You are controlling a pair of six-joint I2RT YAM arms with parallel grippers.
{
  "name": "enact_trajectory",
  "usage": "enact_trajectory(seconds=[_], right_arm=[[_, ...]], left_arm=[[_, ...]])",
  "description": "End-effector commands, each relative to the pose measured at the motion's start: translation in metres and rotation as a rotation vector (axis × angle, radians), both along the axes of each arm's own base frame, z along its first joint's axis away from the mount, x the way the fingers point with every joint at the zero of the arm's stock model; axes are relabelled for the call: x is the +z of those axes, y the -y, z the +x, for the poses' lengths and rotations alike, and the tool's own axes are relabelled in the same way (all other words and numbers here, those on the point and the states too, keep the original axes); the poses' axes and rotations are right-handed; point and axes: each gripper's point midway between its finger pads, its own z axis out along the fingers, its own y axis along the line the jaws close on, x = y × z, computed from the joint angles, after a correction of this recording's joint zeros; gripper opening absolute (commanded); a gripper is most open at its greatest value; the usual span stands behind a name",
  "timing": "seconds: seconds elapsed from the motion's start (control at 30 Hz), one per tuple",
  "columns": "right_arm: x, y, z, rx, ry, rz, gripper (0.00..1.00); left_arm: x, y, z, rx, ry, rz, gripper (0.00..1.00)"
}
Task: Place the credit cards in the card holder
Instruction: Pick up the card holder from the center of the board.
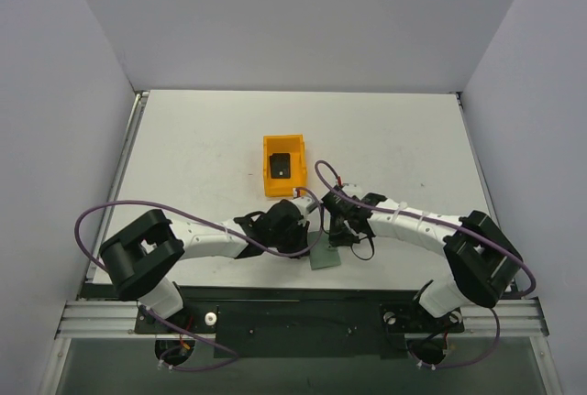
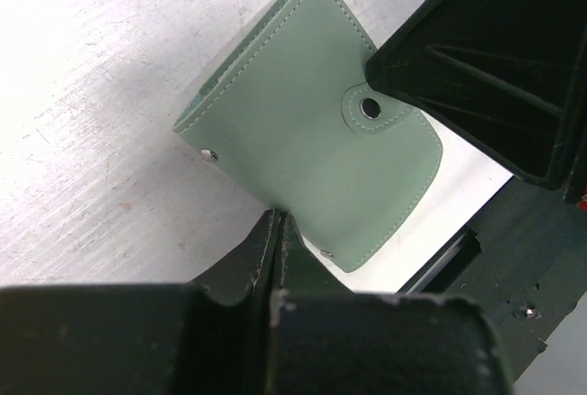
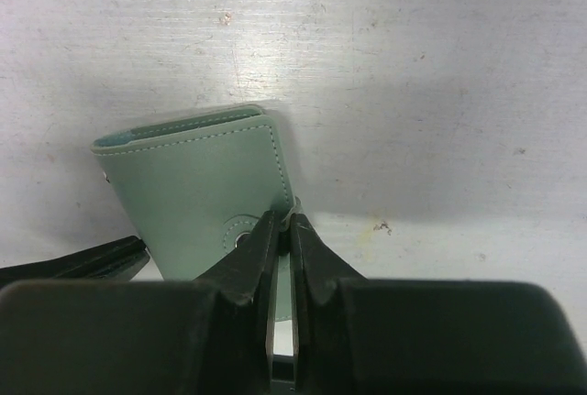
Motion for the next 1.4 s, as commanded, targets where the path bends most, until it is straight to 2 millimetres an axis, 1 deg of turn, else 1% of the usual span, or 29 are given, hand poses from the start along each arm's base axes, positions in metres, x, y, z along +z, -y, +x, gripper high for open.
enact_trajectory(seconds=[0.0, 0.1, 0.13, 0.17, 0.2, 0.23, 0.27, 0.3, 0.33, 0.37, 0.4, 0.43, 0.5, 0.53, 0.57, 0.6, 0.63, 0.67, 0.7, 0.77, 0.83, 0.97, 1.07, 1.17, 1.2, 1.23, 1.37], right_arm=[[0.002, 0.004, -0.004, 0.011, 0.008, -0.003, 0.00], [0.001, 0.004, -0.005, 0.007, 0.007, 0.018, 0.00], [0.004, 0.001, -0.004, 0.006, 0.018, 0.044, 0.00], [0.002, 0.004, -0.005, -0.002, 0.013, 0.049, 0.00], [0.006, 0.001, -0.001, -0.008, 0.036, 0.078, 0.00], [0.003, 0.004, -0.005, -0.018, 0.009, 0.103, 0.00], [0.003, 0.002, -0.007, -0.023, 0.011, 0.142, 0.00], [0.003, 0.005, -0.004, -0.044, 0.007, 0.163, 0.00], [0.004, 0.003, -0.005, -0.045, 0.006, 0.203, 0.00], [0.005, 0.005, -0.002, -0.062, 0.011, 0.221, 0.00], [0.006, 0.004, -0.003, -0.060, 0.010, 0.243, 0.00], [0.006, 0.006, -0.001, -0.068, 0.013, 0.248, 0.00], [0.009, 0.007, 0.001, -0.074, 0.019, 0.270, 0.00], [0.011, 0.005, 0.001, -0.074, 0.025, 0.288, 0.00], [0.012, 0.006, 0.003, -0.084, 0.028, 0.297, 0.00], [0.015, 0.005, 0.004, -0.087, 0.037, 0.317, 0.00], [0.017, 0.004, 0.006, -0.095, 0.043, 0.331, 0.00], [0.020, 0.003, 0.007, -0.097, 0.051, 0.349, 0.00], [0.024, 0.002, 0.008, -0.099, 0.061, 0.364, 0.00], [0.029, 0.000, 0.011, -0.114, 0.077, 0.388, 0.00], [0.035, -0.001, 0.013, -0.130, 0.093, 0.416, 0.00], [0.037, 0.004, 0.016, -0.188, 0.117, 0.442, 0.00], [0.039, 0.004, 0.018, -0.207, 0.125, 0.461, 0.00], [0.038, 0.004, 0.017, -0.226, 0.118, 0.470, 0.00], [0.038, 0.005, 0.016, -0.234, 0.115, 0.472, 0.00], [0.043, 0.002, 0.021, -0.234, 0.140, 0.494, 0.00], [0.048, 0.003, 0.022, -0.246, 0.162, 0.521, 0.00]], left_arm=[[0.026, 0.015, 0.018, 0.003, 0.056, -0.077, 0.00], [0.028, 0.015, 0.020, 0.010, 0.056, -0.082, 0.00], [0.028, 0.014, 0.022, 0.015, 0.056, -0.082, 0.00], [0.028, 0.013, 0.022, 0.021, 0.055, -0.082, 0.00], [0.031, 0.011, 0.027, 0.041, 0.059, -0.086, 0.00], [0.030, 0.007, 0.030, 0.057, 0.055, -0.084, 0.00], [0.036, 0.008, 0.032, 0.069, 0.057, -0.100, 0.00], [0.037, 0.004, 0.036, 0.087, 0.055, -0.103, 0.00], [0.045, 0.004, 0.038, 0.096, 0.059, -0.123, 0.01], [0.050, 0.003, 0.042, 0.107, 0.067, -0.137, 0.10], [0.060, 0.003, 0.043, 0.111, 0.080, -0.160, 0.16], [0.064, 0.003, 0.043, 0.112, 0.088, -0.176, 0.25], [0.080, 0.005, 0.042, 0.101, 0.106, -0.225, 0.38], [0.088, 0.005, 0.041, 0.096, 0.114, -0.247, 0.41], [0.092, 0.008, 0.039, 0.085, 0.113, -0.269, 0.46], [0.098, 0.009, 0.037, 0.077, 0.117, -0.287, 0.48], [0.103, 0.011, 0.035, 0.063, 0.115, -0.310, 0.52], [0.103, 0.012, 0.032, 0.056, 0.107, -0.318, 0.54], [0.109, 0.014, 0.031, 0.047, 0.108, -0.341, 0.57], [0.109, 0.016, 0.029, 0.036, 0.099, -0.353, 0.60], [0.103, 0.017, 0.027, 0.035, 0.082, -0.342, 0.60], [0.098, 0.012, 0.026, 0.048, 0.075, -0.324, 0.61], [0.101, 0.009, 0.027, 0.061, 0.088, -0.315, 0.61], [0.108, 0.008, 0.031, 0.064, 0.112, -0.312, 0.61], [0.107, 0.007, 0.031, 0.064, 0.111, -0.301, 0.61], [0.108, 0.007, 0.032, 0.067, 0.114, -0.299, 0.61], [0.105, 0.005, 0.033, 0.074, 0.115, -0.279, 0.61]])
